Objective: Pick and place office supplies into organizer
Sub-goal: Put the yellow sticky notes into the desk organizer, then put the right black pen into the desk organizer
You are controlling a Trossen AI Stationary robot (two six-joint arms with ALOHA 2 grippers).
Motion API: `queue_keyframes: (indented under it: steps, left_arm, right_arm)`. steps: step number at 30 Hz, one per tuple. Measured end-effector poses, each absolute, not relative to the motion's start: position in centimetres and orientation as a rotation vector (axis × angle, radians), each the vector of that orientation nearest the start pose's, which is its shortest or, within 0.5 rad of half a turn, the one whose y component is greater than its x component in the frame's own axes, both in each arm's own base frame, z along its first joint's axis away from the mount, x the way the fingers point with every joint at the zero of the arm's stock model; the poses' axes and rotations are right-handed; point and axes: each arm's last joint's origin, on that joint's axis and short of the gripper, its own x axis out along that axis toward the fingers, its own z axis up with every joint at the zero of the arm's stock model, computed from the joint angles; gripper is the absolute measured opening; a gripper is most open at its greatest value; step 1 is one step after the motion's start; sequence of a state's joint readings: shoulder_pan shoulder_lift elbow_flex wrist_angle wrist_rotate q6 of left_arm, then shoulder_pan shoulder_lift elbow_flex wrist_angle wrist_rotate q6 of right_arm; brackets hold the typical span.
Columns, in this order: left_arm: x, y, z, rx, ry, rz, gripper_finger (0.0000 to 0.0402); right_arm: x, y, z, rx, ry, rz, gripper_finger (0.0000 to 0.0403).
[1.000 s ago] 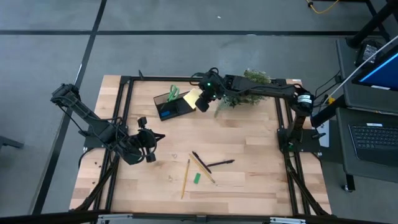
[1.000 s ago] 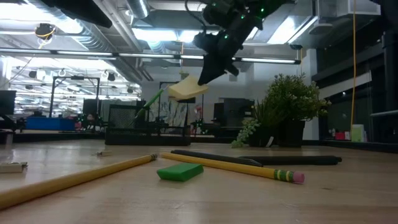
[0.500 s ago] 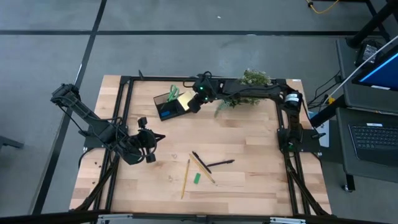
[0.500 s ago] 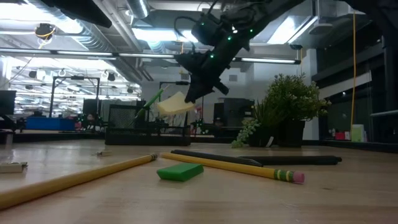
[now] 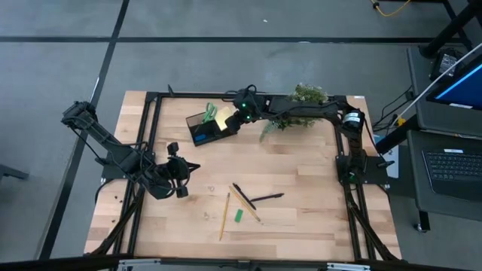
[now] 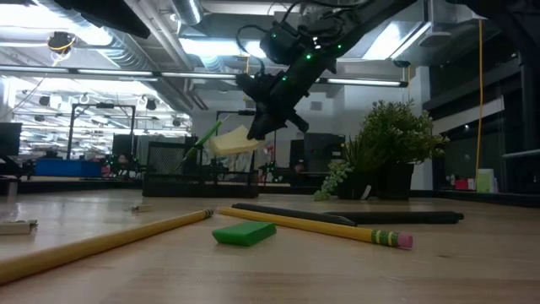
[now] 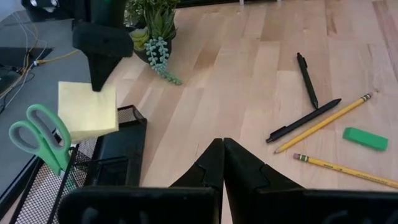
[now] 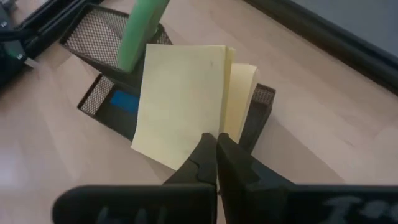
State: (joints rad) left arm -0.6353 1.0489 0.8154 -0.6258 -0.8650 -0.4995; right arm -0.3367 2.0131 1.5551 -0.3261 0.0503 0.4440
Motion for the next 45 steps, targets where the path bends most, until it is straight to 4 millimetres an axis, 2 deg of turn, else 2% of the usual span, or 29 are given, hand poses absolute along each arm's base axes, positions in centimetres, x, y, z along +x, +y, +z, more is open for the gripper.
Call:
queue_keyframes:
  steps: [15,29,45]
  left_arm:
    - [17.2,-10.0,26.8,0.108,0.557,0.343,0.0002]
    - [17.1,-10.0,26.8,0.109,0.557,0.340,0.0002]
    - [17.1,-10.1,26.8,0.098,0.560,0.336,0.0002]
  right_arm:
    - [43.9,-15.5,17.7,0.591,0.690,-0.523,0.0002]
    - [43.6,-15.3,16.6,0.628,0.760,-0.539,0.0003]
    - [43.7,-15.3,16.7,0.575,0.763,-0.514,0.0103]
